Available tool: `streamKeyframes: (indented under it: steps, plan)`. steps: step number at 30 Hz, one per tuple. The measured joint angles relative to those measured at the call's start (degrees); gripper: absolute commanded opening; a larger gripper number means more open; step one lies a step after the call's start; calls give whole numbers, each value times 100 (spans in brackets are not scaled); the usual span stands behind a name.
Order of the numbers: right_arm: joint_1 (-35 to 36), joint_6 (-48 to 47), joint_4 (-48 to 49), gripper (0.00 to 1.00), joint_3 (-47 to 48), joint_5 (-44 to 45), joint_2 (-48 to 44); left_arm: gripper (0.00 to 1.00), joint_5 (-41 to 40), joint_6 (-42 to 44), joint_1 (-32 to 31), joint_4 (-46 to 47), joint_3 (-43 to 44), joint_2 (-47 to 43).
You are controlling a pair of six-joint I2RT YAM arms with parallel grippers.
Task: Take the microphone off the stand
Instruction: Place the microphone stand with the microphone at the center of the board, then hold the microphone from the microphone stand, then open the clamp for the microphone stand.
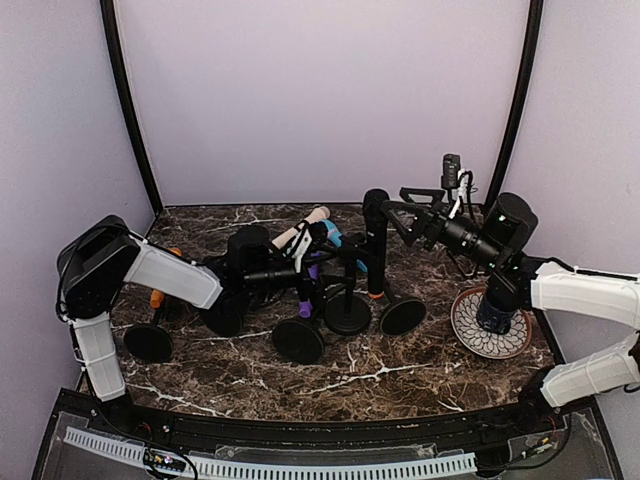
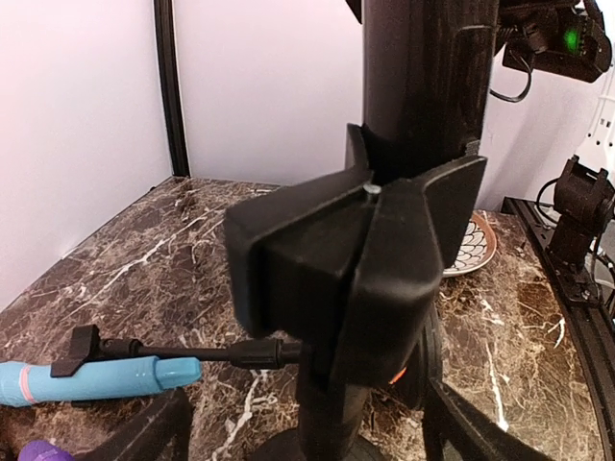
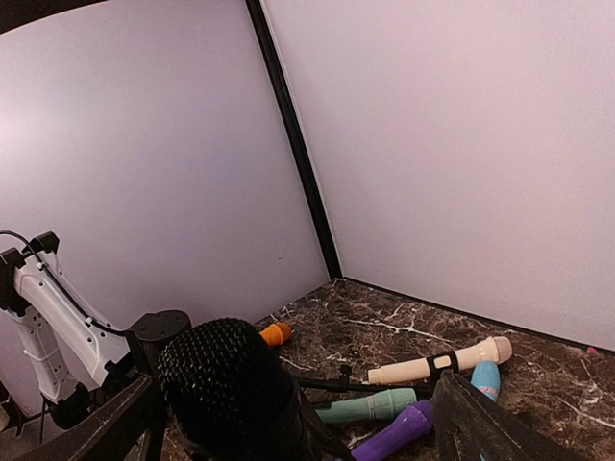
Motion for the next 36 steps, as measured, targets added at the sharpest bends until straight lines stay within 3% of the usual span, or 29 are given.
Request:
streamKeyframes:
  steps: [6, 12, 15, 20, 25, 32, 36]
  plan:
    - [264, -592, -929, 95, 619, 90, 92, 95, -118, 0, 22, -361, -267, -599]
    - [798, -1220, -1956, 85, 1366, 835, 334, 95, 107, -313, 166, -778, -267, -1029]
    - [953, -1425, -2323, 75, 1591, 1185, 507, 95, 420, -544, 310, -907, -223, -1154]
    - [1064, -1635, -2686, 47, 1659, 1491, 671, 94, 988, -535, 446, -1563, 282, -1132]
    - [1084, -1832, -2673, 33, 1659, 1482, 671, 94, 1495, -125, 444, -2339, 946, -981]
    - [994, -1961, -2662, 31, 1659, 1154, 673, 90, 1827, 599, 442, -3418, 1681, -664]
    - [868, -1947, -2656, 31, 1659, 866, 673, 75, 1858, 826, 442, -3748, 1703, -590]
